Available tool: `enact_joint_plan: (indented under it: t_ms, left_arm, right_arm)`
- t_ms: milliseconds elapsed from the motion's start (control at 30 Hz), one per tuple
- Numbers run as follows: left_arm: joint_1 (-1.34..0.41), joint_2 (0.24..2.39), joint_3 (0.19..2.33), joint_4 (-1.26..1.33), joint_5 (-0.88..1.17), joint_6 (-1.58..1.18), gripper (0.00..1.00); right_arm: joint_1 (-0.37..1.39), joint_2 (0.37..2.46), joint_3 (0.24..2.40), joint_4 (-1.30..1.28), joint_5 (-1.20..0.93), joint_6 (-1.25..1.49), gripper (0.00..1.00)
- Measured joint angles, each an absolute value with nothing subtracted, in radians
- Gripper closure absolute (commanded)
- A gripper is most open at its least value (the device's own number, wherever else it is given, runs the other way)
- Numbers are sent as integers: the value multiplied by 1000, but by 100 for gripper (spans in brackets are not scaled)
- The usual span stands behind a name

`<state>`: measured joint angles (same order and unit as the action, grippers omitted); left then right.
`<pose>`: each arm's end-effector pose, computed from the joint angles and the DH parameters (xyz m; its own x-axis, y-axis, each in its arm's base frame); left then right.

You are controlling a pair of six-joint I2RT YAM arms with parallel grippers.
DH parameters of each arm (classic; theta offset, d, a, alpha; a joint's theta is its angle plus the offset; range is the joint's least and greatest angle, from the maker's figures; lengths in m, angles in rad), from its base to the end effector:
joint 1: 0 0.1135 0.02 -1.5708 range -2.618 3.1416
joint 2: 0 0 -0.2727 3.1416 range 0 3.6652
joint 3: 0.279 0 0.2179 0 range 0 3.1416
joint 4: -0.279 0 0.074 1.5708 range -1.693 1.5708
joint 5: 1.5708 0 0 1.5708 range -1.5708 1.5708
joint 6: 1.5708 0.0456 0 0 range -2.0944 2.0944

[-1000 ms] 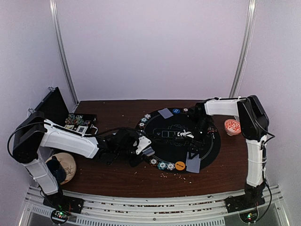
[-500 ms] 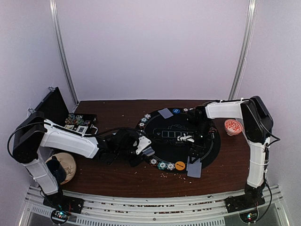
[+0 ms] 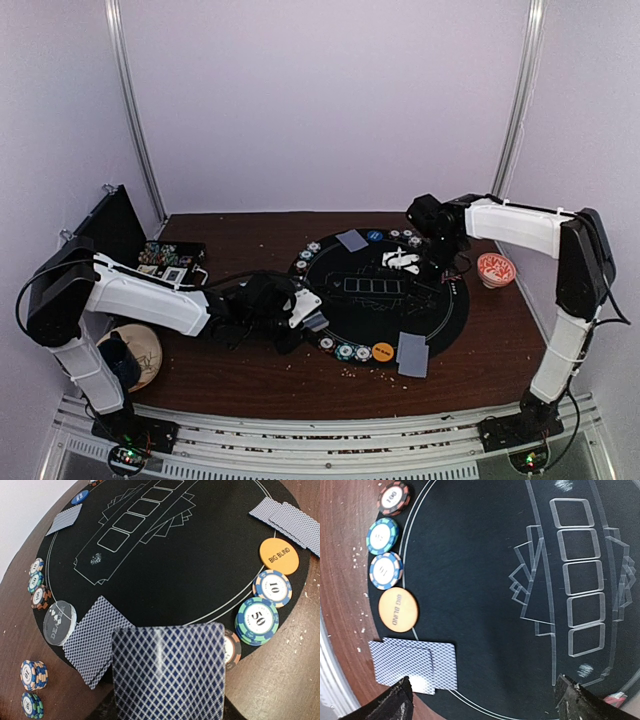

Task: Distribute texas hold em gaming equipment
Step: Adjust the poker card in the big blind area, then pick up the poker card from the face-down deck piles.

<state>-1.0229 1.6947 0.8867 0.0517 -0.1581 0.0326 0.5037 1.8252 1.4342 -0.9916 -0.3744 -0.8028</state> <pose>0.1772 -0.2766 0.1925 -0.3317 0.6054 -0.7235 0.7946 0.5927 0.1317 0.2783 0.1724 0.2387 -0.2314 -0.8920 -0.3884 -0.9726 0.2023 0.1150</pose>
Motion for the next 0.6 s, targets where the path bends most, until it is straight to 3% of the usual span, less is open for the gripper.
enact_joint_plan:
  t_ms: [300, 600]
  left_arm:
    - [-1023, 1695, 887, 52, -161, 33, 82]
    - [-1023, 1695, 887, 52, -161, 33, 83]
  right_arm:
    - [510, 1592, 1258, -756, -346, -724, 0]
    - [546, 1745, 1408, -607, -582, -443, 0]
